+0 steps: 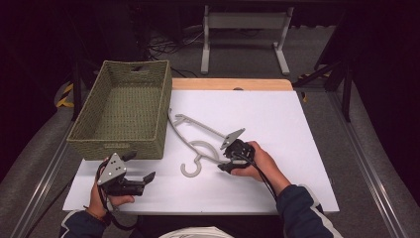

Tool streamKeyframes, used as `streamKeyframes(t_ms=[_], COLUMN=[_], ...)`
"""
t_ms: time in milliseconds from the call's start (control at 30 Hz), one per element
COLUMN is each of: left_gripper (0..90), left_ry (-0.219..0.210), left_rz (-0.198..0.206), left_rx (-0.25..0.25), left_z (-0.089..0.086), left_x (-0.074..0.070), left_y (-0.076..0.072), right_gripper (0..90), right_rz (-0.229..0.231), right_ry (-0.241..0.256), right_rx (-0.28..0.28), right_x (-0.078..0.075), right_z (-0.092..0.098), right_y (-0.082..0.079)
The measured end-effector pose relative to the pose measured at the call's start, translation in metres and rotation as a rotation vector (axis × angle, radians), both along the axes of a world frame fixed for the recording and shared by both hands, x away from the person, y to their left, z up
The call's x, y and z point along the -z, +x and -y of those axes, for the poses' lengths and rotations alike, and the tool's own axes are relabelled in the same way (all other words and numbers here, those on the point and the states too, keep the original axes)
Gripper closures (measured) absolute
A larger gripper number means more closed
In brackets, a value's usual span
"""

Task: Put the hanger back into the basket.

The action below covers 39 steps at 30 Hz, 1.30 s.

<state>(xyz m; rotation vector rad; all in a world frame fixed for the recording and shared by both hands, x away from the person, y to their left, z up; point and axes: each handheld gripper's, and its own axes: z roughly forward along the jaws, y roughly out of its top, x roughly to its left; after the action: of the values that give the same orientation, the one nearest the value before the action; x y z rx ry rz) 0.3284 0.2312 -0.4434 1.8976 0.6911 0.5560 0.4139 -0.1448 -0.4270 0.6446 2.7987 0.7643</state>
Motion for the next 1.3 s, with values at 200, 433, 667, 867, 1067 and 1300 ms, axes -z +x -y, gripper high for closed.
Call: streamKeyframes(t_ms=[200,433,667,867,1067,1300], left_gripper=[6.3,6.7,7.3,7.8,8.0,9.0], left_ry=[0.012,0.015,0.005,0.006,0.018,0.016], left_rz=[-0.001,-0.005,-0.022,-0.017,-0.014,-0.015], left_rx=[0.018,0.03,0.033,0.042,0.054,0.063], left_z=[0.002,0.002,0.002,0.004,0.005,0.012], left_x=[0.001,0.001,0.001,0.001,0.001,0.001], left_y=[0.0,-0.001,0.0,-0.001,-0.001,0.001], right_gripper=[64.2,76.7,81.9,82.3,82.4,82.5], right_rz=[-0.044,-0.087,-0.064,-0.06,-0.065,-0.019], right_ry=[-0.017,-0.114,-0.17,-0.044,0.106,0.3], right_rx=[0.029,-0.002,-0.027,-0.004,0.037,0.112], right_x=[0.008,0.002,0.001,0.005,-0.004,-0.023], right_z=[-0.008,-0.019,-0.026,-0.011,0.003,0.026], right_y=[0.012,0.021,0.017,0.017,0.015,0.013])
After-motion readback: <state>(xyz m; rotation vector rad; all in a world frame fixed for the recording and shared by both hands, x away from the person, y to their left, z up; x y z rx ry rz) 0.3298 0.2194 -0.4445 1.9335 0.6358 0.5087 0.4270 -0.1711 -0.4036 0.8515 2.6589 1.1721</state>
